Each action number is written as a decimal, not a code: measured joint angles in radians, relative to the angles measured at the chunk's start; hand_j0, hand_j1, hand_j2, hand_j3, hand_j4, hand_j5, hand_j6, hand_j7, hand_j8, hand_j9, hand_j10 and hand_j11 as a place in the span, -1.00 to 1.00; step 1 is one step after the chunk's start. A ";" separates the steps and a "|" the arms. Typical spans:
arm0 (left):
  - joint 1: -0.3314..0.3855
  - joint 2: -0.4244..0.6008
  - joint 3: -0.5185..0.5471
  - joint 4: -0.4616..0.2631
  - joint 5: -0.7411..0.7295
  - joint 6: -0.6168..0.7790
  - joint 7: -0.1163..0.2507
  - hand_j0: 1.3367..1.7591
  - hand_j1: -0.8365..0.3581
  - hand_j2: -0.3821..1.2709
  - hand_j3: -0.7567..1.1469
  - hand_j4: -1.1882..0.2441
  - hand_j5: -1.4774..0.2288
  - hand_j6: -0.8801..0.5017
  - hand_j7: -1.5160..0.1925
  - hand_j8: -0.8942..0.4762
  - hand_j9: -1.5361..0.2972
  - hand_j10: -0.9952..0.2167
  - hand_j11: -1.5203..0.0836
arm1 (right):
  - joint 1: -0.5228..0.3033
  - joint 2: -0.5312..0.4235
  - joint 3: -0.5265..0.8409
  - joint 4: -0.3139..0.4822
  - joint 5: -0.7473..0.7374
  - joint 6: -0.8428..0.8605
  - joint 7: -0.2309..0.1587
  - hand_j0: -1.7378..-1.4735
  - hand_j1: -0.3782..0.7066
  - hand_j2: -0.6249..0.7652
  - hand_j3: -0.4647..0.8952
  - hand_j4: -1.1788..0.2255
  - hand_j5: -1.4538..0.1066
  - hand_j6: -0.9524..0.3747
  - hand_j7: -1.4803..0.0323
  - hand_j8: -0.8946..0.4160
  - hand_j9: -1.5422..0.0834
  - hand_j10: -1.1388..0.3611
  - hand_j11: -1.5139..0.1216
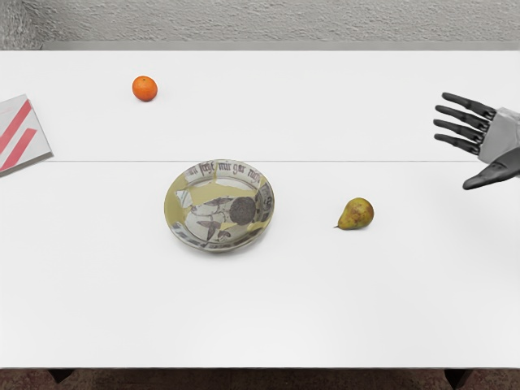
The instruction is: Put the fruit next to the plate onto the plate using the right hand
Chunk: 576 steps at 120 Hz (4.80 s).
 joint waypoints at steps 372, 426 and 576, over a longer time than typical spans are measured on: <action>0.000 0.000 0.000 0.000 0.000 0.000 0.000 0.52 0.98 -0.54 -0.21 0.66 0.73 0.27 0.77 0.30 0.67 0.64 0.89 | 0.309 0.452 -0.513 0.323 -1.173 -0.980 -0.628 -0.40 -0.78 -0.12 -0.32 0.57 0.74 0.31 0.83 0.24 0.78 0.41 0.73; 0.000 0.000 0.000 0.000 0.000 0.000 0.000 0.52 0.98 -0.54 -0.21 0.66 0.73 0.27 0.77 0.30 0.67 0.64 0.89 | 0.284 0.447 -0.515 0.318 -1.164 -0.976 -0.628 -0.40 -0.36 -0.12 -0.32 0.30 0.41 0.02 0.50 -0.05 0.47 0.16 0.42; 0.000 0.000 0.000 0.000 0.000 0.000 0.000 0.52 0.98 -0.54 -0.20 0.66 0.73 0.27 0.77 0.30 0.67 0.64 0.89 | 0.340 0.444 -0.445 0.319 -0.929 -0.969 -0.629 -0.37 0.18 0.42 -0.32 -0.36 -0.29 -0.59 -0.26 -0.35 -0.23 -0.16 -0.28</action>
